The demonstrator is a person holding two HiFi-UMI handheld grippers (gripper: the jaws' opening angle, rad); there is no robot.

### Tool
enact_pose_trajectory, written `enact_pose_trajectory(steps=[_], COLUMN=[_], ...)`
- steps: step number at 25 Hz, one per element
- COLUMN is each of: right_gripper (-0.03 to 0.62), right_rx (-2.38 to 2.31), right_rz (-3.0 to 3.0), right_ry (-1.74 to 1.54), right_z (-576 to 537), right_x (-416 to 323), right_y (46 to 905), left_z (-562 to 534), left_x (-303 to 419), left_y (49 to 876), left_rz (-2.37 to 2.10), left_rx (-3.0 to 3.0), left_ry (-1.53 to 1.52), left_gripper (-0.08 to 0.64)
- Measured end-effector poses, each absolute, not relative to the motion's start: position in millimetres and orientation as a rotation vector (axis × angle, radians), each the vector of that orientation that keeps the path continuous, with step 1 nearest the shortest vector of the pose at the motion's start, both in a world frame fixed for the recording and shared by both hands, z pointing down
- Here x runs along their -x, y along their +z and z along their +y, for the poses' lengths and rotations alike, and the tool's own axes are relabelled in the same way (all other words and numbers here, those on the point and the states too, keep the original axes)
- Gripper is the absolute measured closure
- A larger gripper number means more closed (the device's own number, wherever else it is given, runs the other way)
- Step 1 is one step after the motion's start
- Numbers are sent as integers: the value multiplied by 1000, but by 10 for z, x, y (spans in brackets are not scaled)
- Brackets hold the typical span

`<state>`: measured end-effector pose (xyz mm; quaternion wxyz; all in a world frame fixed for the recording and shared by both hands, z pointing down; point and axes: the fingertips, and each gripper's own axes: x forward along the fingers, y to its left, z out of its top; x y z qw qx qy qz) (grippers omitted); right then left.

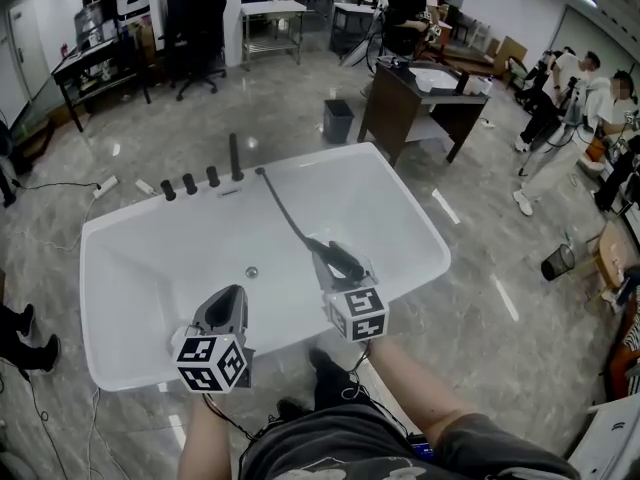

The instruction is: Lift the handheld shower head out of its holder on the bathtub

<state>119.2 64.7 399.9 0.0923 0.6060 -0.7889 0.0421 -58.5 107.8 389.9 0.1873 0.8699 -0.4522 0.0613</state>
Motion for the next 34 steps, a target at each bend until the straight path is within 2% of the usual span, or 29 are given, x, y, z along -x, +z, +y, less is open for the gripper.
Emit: enact_pose_trajectory(steps=[34], right_gripper=[451], right_rx=[-1761], right_rz=[-2336], right_ry=[144], right_z=[797], right_x=[-1113], right_y=[3986], left_z=[1264], left_x=[618], left_y=[3805], left_rz=[-1287], left_rx=[-2458], left_ry=[185], left_gripper=[526])
